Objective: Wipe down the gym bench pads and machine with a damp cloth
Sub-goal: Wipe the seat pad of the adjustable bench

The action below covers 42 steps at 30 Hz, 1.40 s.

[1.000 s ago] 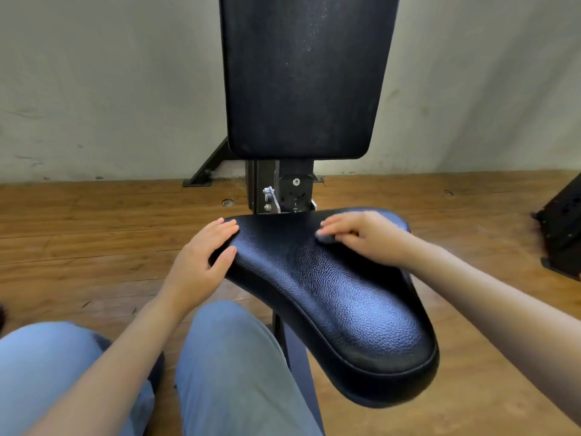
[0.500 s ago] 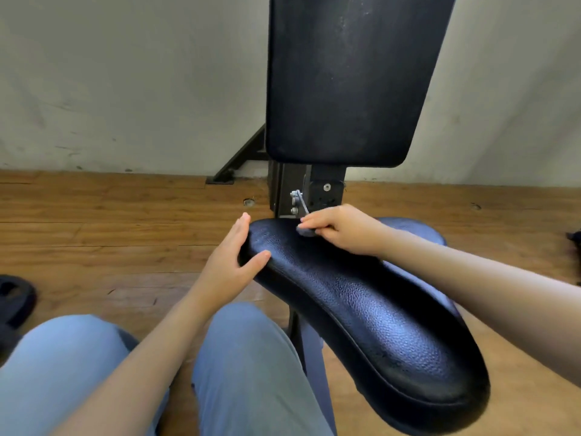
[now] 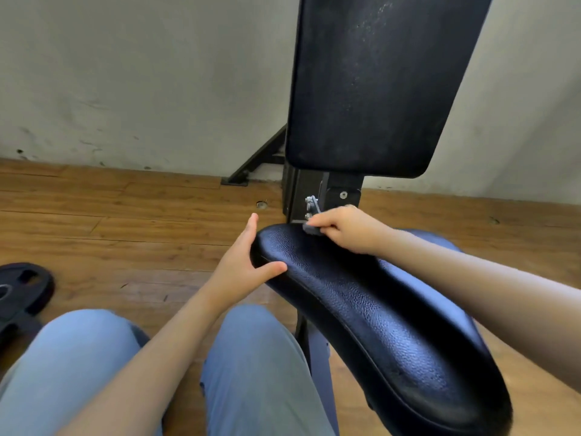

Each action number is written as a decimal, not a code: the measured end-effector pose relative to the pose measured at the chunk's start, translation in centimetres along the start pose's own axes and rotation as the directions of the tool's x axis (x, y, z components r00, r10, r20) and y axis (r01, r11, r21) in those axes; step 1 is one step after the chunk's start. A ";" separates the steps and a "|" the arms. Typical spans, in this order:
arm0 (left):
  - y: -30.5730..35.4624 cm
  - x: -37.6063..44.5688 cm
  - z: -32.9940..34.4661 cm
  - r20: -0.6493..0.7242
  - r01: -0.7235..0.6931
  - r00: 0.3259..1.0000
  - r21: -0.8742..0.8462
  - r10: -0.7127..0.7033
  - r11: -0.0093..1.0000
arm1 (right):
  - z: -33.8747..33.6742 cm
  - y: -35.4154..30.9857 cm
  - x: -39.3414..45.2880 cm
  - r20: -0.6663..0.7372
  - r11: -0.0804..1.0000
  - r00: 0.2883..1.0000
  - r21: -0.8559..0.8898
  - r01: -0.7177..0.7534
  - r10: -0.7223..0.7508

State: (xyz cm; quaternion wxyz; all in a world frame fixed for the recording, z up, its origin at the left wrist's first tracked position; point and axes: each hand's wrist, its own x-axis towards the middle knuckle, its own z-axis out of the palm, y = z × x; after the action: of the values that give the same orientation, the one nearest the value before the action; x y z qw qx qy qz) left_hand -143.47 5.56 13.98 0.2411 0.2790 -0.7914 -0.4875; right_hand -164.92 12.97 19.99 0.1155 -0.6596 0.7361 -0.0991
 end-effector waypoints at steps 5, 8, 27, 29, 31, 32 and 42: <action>0.3 0.0 0.1 -0.004 0.013 1.000 -0.047 -0.013 0.999 | 1.2 -5.6 2.7 0.084 0.985 0.982 0.038 0.167 -0.169; 0.2 0.1 0.2 -0.005 0.009 1.000 -0.029 -0.009 1.000 | 1.0 -6.4 -1.7 0.104 0.951 0.946 0.074 0.299 -0.306; 0.0 0.0 0.2 -0.025 -0.016 1.000 -0.011 0.016 1.000 | -1.8 2.0 -10.9 0.003 0.952 0.972 0.206 0.228 -0.233; 0.1 0.0 0.2 -0.017 -0.001 1.000 -0.013 0.000 1.000 | -2.6 5.7 -9.7 -0.035 0.983 0.998 0.171 0.063 -0.058; 0.3 -0.1 0.2 -0.015 0.008 1.000 -0.009 -0.008 1.000 | -2.6 8.9 -7.5 -0.082 0.983 0.985 0.111 -0.144 0.154; 0.4 -0.1 0.2 -0.017 0.007 1.000 -0.005 -0.007 1.000 | -2.3 9.6 -6.3 -0.108 0.968 0.964 0.089 -0.233 0.242; 0.3 -0.1 0.3 -0.026 0.006 1.000 0.014 -0.005 1.000 | -1.7 -2.1 -15.4 0.003 0.939 0.967 0.238 0.247 -0.255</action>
State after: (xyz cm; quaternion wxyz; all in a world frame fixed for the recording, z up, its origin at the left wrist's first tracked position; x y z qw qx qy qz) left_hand -143.71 5.92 14.15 0.2481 0.2892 -0.7908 -0.4790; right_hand -161.87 28.08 22.85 0.1920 -0.7311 0.6270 -0.1886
